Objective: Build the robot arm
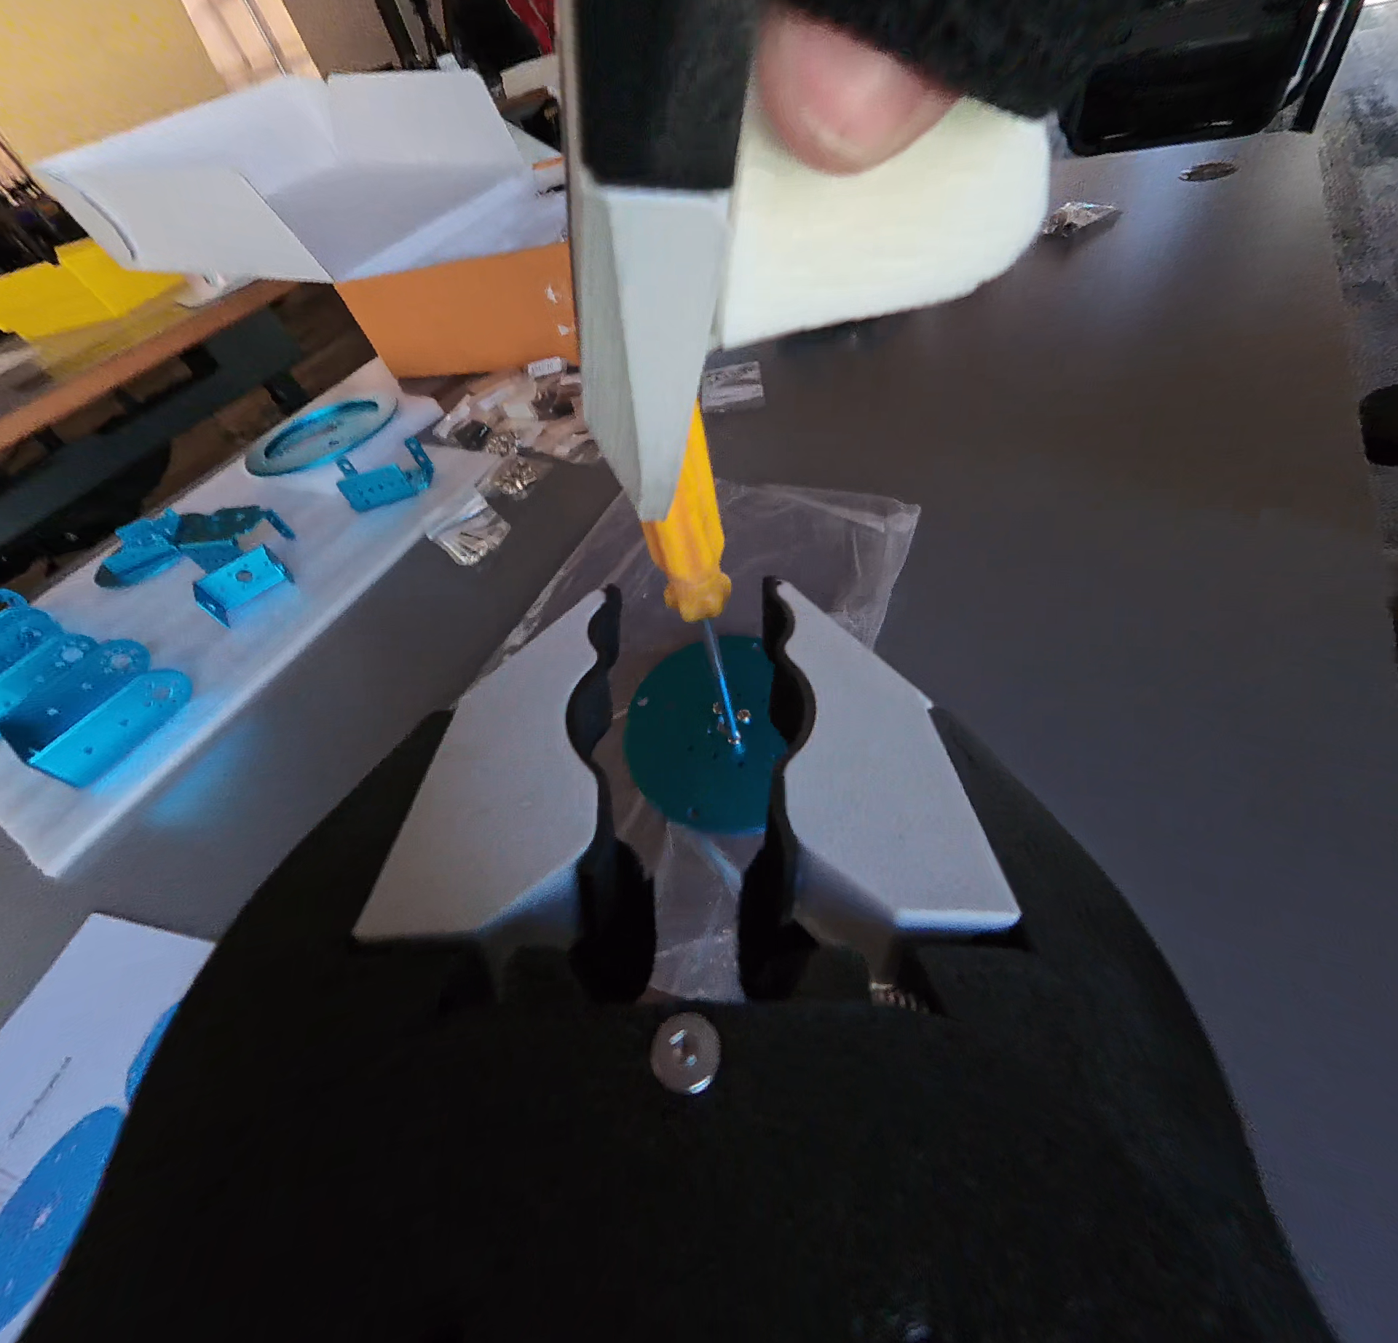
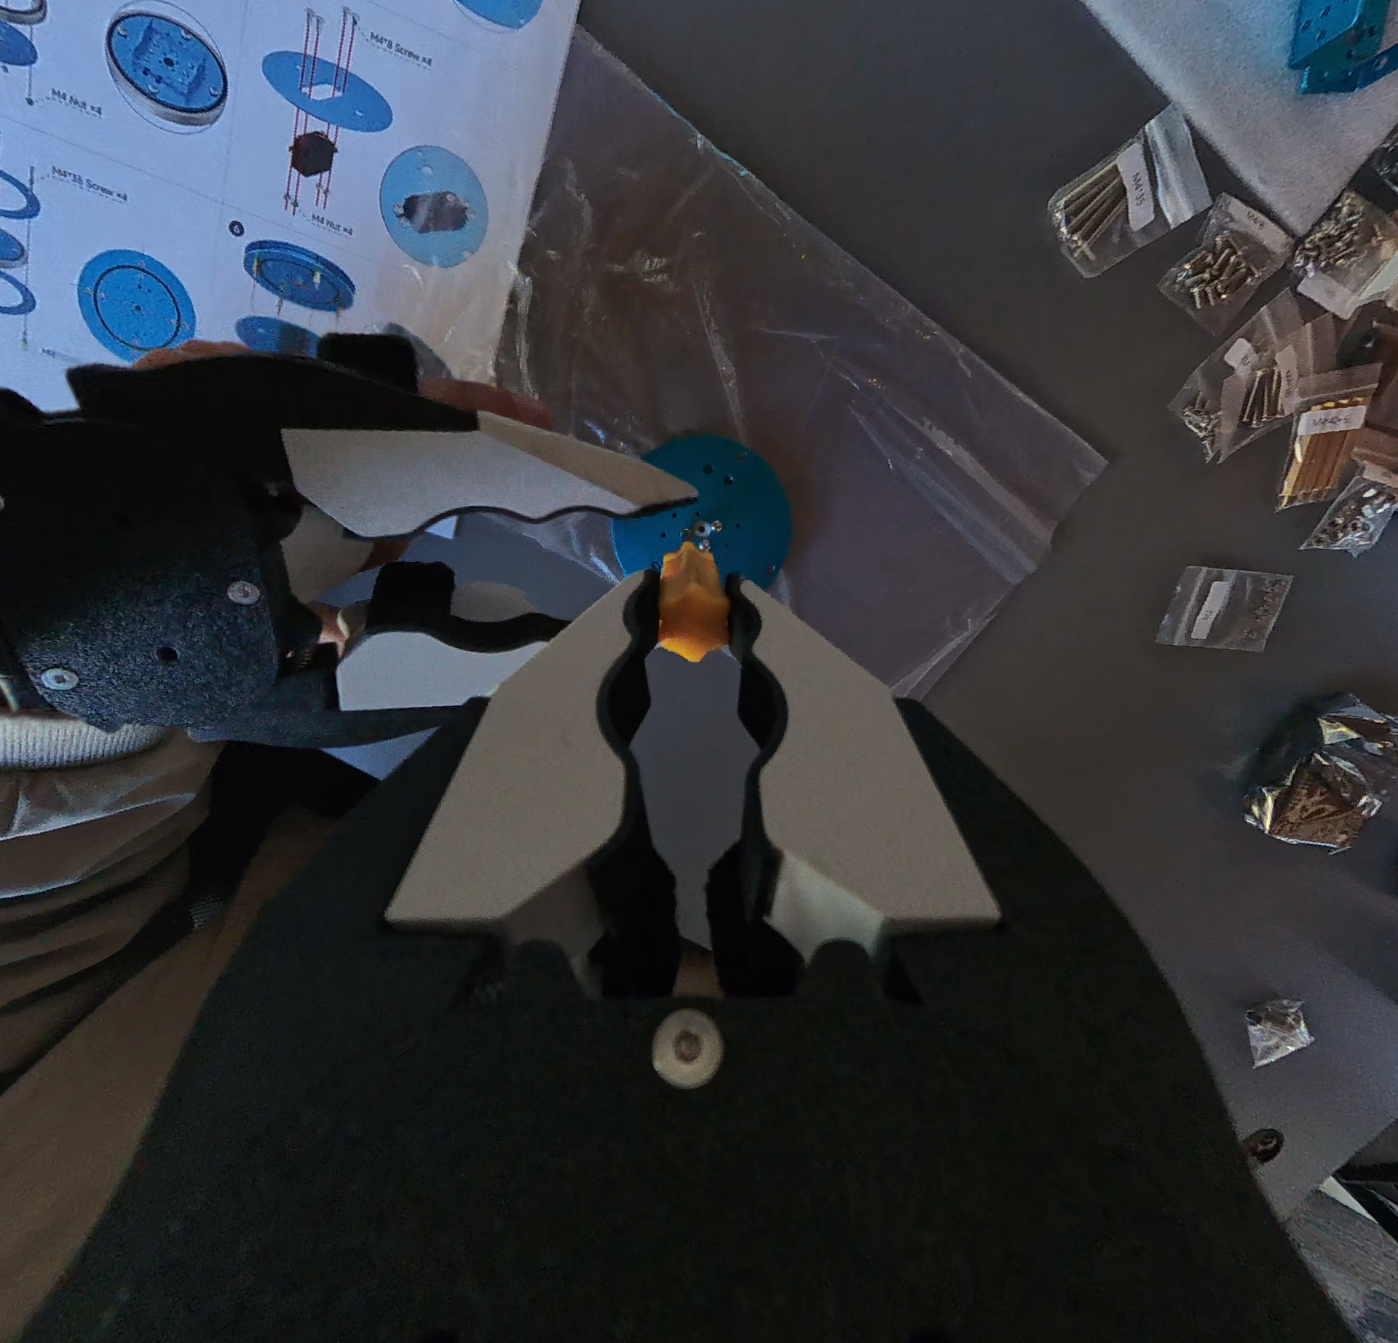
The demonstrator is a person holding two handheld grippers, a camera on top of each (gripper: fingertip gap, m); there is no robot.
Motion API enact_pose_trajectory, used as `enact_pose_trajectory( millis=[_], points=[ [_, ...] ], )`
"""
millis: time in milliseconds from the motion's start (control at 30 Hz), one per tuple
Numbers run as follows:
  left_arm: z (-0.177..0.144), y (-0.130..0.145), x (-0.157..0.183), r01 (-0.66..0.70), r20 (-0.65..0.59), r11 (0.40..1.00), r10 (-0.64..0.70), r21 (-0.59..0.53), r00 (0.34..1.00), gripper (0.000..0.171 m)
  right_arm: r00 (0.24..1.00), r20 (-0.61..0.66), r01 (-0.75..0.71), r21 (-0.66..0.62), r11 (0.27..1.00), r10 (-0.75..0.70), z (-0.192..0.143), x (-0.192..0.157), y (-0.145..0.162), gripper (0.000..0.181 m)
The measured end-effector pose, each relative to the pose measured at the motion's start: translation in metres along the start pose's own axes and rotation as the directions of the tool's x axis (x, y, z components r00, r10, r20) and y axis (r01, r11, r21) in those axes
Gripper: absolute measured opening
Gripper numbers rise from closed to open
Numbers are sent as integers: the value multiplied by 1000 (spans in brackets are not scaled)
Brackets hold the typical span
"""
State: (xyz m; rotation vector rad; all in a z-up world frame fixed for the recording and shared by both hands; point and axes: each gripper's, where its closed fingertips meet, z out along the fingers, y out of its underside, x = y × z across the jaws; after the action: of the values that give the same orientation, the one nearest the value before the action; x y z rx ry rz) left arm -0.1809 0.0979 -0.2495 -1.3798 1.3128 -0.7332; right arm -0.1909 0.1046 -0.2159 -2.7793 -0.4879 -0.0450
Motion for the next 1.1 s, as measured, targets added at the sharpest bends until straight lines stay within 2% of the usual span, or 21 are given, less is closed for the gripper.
enact_pose_trajectory(
  millis=[67,100,200,300,367,433,500,567,600,633,667,700,733,767,867,967,1000,1033,1100],
  points=[
    [2,-6,-1,-28,17,999,27,31,999,21,1000,6,12,-13,1000,-12,1,-4,1,16],
    [3,-8,-1,-28,17,999,27,42,999,18,1000,10,12,-13,1000,-12,3,-5,0,16],
    [6,-10,0,-15,-5,999,16,49,1000,17,999,26,22,-50,999,-21,17,-2,5,16],
    [5,-9,-3,16,-12,999,-15,47,1000,16,992,126,25,-29,999,-21,25,-5,2,18],
    [5,-8,-2,18,-24,999,-17,47,1000,16,966,254,49,18,999,-52,13,-16,-3,42],
    [7,-9,2,6,-39,999,-4,50,999,16,923,360,100,114,988,-135,-11,-20,-13,43],
    [9,-10,7,12,-67,999,-9,51,998,16,827,504,124,270,955,-250,-52,-24,-30,47],
    [10,-9,9,28,-83,998,-24,52,996,15,736,519,151,499,853,-434,-96,-10,-56,40],
    [10,-9,10,37,-95,998,-32,53,995,15,677,483,177,626,760,-556,-112,-3,-64,38],
    [10,-9,11,41,-103,998,-35,54,994,15,572,424,217,747,628,-702,-126,-1,-67,41],
    [9,-9,9,45,-105,998,-39,54,994,15,465,367,273,806,525,-806,-132,1,-63,46],
    [9,-9,9,56,-113,997,-50,52,992,15,392,331,334,818,469,-858,-130,6,-57,40],
    [8,-9,8,65,-122,996,-59,52,991,15,324,323,389,811,436,-889,-123,11,-50,42],
    [8,-9,8,69,-132,996,-61,53,989,15,238,320,457,796,397,-917,-112,13,-40,51],
    [8,-9,10,76,-166,996,-66,52,984,15,-23,289,641,739,207,-957,-75,15,-6,62],
    [8,-9,11,91,-201,994,-79,53,976,15,-261,274,783,621,-37,-925,-41,18,24,44],
    [8,-9,11,101,-209,994,-88,51,974,15,-299,262,826,552,-112,-918,-31,21,25,43],
    [8,-9,10,107,-215,993,-95,48,972,15,-263,279,887,446,-118,-924,-22,25,25,41],
    [7,-9,10,108,-221,993,-96,44,970,15,-288,214,937,265,-228,-933,-8,28,15,33]
  ],
)
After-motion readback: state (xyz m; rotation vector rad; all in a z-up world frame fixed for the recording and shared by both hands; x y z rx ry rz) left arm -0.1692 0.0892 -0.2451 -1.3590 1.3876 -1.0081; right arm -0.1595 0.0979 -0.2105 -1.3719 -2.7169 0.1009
